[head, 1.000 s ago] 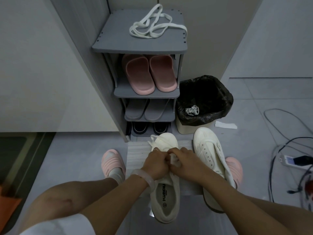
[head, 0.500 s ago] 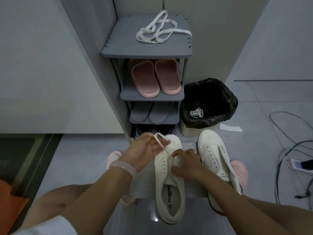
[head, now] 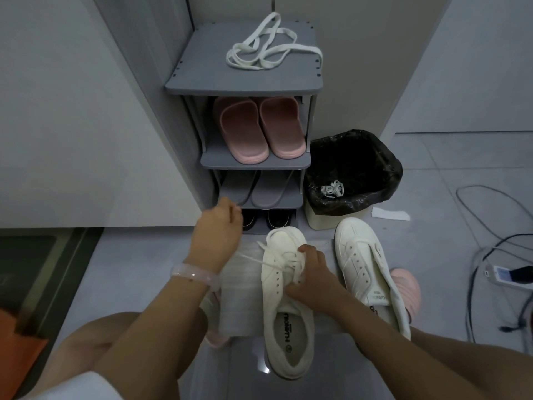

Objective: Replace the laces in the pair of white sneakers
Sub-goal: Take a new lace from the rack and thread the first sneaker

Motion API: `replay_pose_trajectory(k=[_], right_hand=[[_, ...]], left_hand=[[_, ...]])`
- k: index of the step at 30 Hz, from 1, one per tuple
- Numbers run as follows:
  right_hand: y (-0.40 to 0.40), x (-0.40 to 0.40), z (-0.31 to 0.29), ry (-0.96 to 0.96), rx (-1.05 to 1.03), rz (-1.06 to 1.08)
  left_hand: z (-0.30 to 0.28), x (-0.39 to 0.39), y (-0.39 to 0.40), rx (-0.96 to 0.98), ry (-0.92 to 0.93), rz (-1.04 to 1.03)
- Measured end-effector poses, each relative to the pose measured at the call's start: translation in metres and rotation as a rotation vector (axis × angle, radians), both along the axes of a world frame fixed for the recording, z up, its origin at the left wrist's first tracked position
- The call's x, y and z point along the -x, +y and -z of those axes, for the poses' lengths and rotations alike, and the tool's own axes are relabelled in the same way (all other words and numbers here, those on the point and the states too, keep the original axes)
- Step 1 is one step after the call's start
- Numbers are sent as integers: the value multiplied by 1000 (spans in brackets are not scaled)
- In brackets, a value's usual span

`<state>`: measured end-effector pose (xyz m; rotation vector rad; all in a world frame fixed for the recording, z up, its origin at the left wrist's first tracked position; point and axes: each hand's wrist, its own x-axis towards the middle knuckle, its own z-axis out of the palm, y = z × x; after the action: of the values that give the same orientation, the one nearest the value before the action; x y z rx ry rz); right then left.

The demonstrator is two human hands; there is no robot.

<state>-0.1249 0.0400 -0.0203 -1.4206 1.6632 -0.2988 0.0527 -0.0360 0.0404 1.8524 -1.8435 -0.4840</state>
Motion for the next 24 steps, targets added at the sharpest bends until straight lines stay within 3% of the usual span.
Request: replay_pose_trajectory(k=[3, 5, 7, 14, 19, 24], right_hand=[[-2, 0, -2, -6, -22, -7], [-2, 1, -1, -54, -46, 13], [0, 1, 0, -115, -102, 41], [-4, 11, -9, -306, -282, 161], [-2, 15, -10, -281, -386, 181], [0, 16, -14, -346, -413, 216]], left_hand=[[17, 20, 19, -178, -257, 329], [28, 35, 31, -283, -308, 531], [36, 44, 36, -346, -316, 589], [45, 56, 37, -361, -253, 491], [34, 48, 29, -313, -274, 426], [6, -2, 1, -177, -311, 89]])
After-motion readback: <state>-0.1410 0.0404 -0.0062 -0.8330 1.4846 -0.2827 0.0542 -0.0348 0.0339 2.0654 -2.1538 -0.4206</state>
